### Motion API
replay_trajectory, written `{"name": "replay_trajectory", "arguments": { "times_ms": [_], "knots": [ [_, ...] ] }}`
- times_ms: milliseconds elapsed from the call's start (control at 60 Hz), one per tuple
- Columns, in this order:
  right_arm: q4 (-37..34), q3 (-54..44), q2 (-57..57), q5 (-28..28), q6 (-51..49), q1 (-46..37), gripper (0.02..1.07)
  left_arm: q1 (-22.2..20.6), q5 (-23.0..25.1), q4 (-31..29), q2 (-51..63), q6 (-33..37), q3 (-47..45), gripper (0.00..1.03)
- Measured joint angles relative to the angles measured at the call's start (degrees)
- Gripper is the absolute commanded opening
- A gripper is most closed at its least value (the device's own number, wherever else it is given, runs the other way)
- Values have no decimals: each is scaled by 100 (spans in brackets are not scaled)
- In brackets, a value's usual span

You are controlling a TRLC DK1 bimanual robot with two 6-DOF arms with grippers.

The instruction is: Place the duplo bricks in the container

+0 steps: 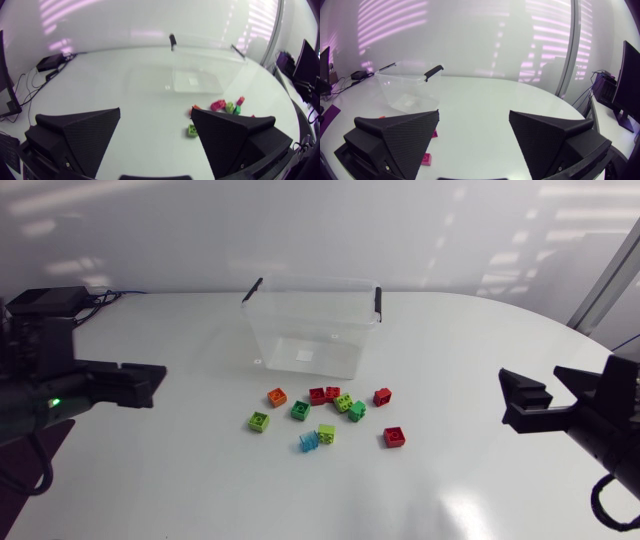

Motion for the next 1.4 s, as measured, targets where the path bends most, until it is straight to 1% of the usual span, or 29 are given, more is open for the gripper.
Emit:
{"name": "replay_trajectory", "arguments": {
  "times_ms": [50,83,200,350,417,483,567,617,650,800,983,1017,1083,1167,1200,1250,1300,1317,1350,1383,1400],
  "knots": [
    [-166,181,282,0,81,76,102,-103,13,-332,673,140,398,99],
    [-310,313,498,-2,136,116,102,-160,37,-407,1064,186,584,99],
    [-835,745,1231,-2,254,146,102,-365,50,-463,2225,308,931,99],
    [-1582,1355,2271,-28,304,146,102,-713,63,-546,3425,328,1325,99],
    [-1735,1541,2667,-114,304,146,102,-841,66,-581,3816,328,1543,99],
    [-1773,1606,2927,-378,262,146,102,-994,63,-586,4162,328,1768,99],
    [-1766,1609,3117,-1025,219,127,102,-1187,63,-586,4537,328,2015,98],
    [-1749,1609,3191,-1329,214,114,102,-1307,63,-584,4758,328,2135,98],
    [-1729,1609,3246,-1429,212,111,102,-1373,63,-584,4892,328,2197,97],
    [-1698,1633,3685,-1550,219,131,102,-1606,66,-586,5449,328,2350,96],
    [-1545,1690,4223,-1545,219,216,102,-1631,63,-586,5772,328,2439,89],
    [-1543,1711,4315,-1534,219,249,102,-1631,66,-584,5836,328,2483,85],
    [-1453,1735,4516,-1456,216,332,102,-1631,63,-542,5954,328,2542,81],
    [-1373,1773,4745,-1303,219,472,101,-1631,66,-494,6083,326,2581,69],
    [-1327,1788,4830,-1261,219,529,100,-1631,66,-457,6129,326,2581,61],
    [-1233,1814,4979,-1191,221,610,96,-1641,66,-402,6168,326,2581,47],
    [-1121,1856,5143,-1158,221,667,95,-1659,66,-310,6207,326,2583,40],
    [-1113,1878,5195,-1158,221,675,93,-1668,66,-282,6223,323,2583,38],
    [-1097,1926,5305,-1150,221,710,92,-1690,66,-256,6249,323,2588,37],
    [-1091,1982,5425,-1150,221,743,91,-1709,66,-256,6271,323,2594,32],
    [-1088,2006,5480,-1150,223,761,91,-1722,66,-251,6282,323,2594,32]
  ]
}}
